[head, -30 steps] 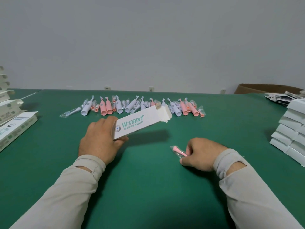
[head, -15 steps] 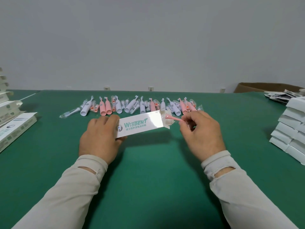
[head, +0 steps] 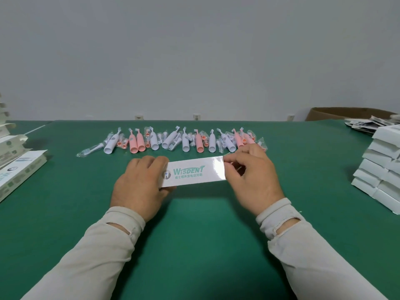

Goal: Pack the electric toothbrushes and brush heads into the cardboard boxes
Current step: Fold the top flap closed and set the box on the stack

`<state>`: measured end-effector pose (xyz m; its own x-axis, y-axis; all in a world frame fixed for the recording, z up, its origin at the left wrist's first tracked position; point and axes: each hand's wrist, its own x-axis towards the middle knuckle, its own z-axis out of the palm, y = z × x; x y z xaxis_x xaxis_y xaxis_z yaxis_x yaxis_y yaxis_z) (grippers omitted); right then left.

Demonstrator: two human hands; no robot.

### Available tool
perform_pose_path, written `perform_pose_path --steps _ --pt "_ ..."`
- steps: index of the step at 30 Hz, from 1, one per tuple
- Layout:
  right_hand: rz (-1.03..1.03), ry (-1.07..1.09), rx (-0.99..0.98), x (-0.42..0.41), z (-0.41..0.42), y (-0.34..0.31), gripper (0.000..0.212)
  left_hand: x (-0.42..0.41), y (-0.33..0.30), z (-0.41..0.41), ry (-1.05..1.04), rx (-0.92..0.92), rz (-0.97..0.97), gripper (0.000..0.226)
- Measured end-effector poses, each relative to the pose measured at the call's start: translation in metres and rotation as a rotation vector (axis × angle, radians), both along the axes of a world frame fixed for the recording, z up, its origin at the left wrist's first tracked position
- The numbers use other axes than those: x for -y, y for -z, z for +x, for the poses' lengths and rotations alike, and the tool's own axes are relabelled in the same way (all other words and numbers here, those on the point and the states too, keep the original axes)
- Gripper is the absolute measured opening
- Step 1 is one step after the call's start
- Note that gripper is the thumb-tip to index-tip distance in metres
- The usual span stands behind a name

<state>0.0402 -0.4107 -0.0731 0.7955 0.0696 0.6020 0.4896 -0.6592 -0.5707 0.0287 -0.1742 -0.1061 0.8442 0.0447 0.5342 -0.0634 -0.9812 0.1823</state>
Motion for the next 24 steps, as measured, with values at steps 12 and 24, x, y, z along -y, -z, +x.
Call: perform_pose_path --steps 12,24 --pt "0.287 -0.224 -0.131 0.009 0.01 0.004 0.037 -0.005 0.001 0.003 -0.019 -0.043 -0.077 0.051" --pt "0.181 -0.344 -0.174 0.012 0.01 0.008 0.052 -0.008 0.001 0.002 0.006 -0.046 -0.118 0.053"
